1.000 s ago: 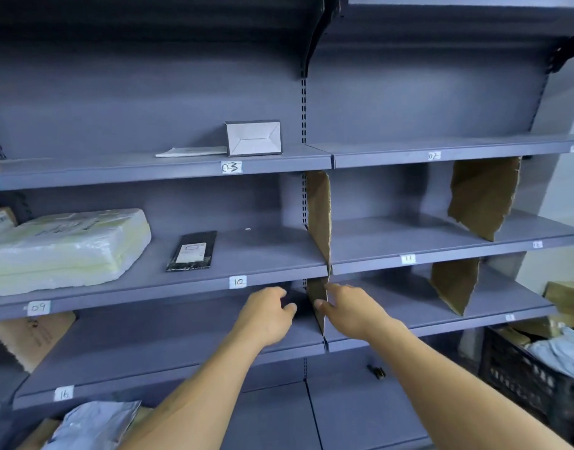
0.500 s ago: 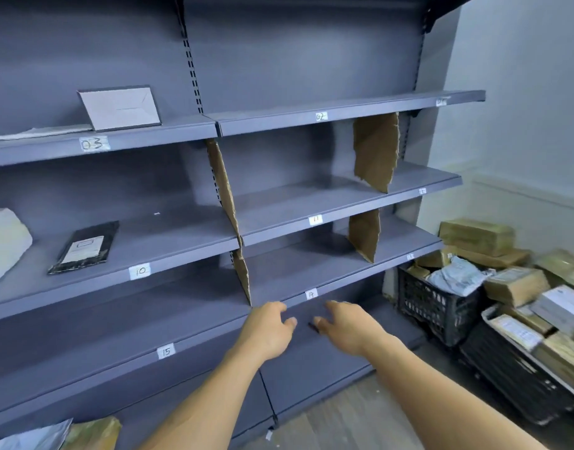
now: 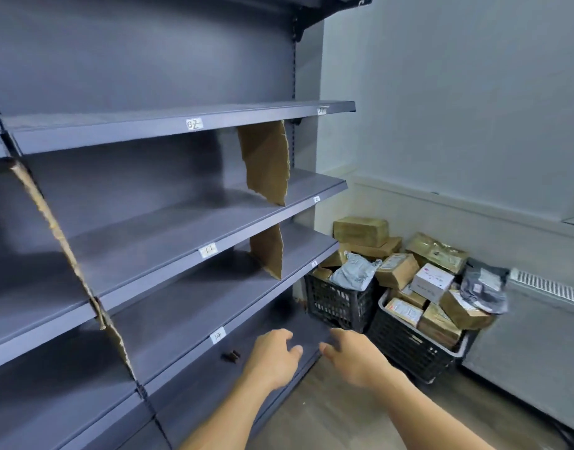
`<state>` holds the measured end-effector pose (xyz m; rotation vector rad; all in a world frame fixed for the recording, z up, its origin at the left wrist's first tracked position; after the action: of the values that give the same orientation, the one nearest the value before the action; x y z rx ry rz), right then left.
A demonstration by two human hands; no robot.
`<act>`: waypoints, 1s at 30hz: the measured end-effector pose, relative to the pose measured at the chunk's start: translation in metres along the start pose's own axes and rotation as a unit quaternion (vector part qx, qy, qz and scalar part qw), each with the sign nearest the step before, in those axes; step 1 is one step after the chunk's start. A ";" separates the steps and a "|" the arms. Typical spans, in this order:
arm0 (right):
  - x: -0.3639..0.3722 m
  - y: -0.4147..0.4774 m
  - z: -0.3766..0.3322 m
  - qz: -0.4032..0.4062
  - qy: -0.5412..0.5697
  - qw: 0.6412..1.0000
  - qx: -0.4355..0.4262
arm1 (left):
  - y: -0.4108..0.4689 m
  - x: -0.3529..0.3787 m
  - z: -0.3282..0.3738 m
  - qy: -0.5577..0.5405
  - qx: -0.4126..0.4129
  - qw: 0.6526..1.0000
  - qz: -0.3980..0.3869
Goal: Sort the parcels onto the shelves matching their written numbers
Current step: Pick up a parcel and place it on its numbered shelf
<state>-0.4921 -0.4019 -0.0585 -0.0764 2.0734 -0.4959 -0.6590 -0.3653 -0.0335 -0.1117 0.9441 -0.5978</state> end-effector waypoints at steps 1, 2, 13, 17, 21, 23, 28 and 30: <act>-0.006 0.005 0.005 0.004 0.006 1.000 0.013 | 0.013 0.000 0.004 0.002 0.010 1.000 -0.009; -0.011 0.010 0.010 0.009 0.011 1.000 0.025 | 0.025 0.000 0.008 0.003 0.021 1.000 -0.019; -0.049 0.036 0.096 0.064 0.074 0.982 0.160 | 0.142 0.033 0.065 0.015 0.093 0.989 -0.112; -0.065 0.054 0.130 0.073 0.101 0.975 0.185 | 0.178 0.050 0.094 0.026 0.100 0.987 -0.126; -0.093 0.085 0.166 0.083 0.115 0.972 0.188 | 0.223 0.065 0.130 0.025 0.112 0.984 -0.135; -0.109 0.105 0.185 0.077 0.115 0.973 0.185 | 0.247 0.071 0.148 0.020 0.112 0.984 -0.136; -0.158 0.154 0.225 0.053 0.121 0.976 0.175 | 0.305 0.078 0.192 0.018 0.090 0.987 -0.129; -0.179 0.173 0.241 0.049 0.121 0.977 0.170 | 0.329 0.080 0.212 0.018 0.088 0.988 -0.123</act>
<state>-0.1706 -0.2751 -0.0870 0.3002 2.1834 -0.8250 -0.3146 -0.1679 -0.0796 -0.0588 0.9148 -0.9120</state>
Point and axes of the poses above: each hand's wrist, its own y-axis towards the middle knuckle, its own x-axis out of the palm, z = x × y, the point moved 6 cm from there along y, towards the middle knuckle, and after that the axes turned 9 degrees about -z, right-handed, at the moved point
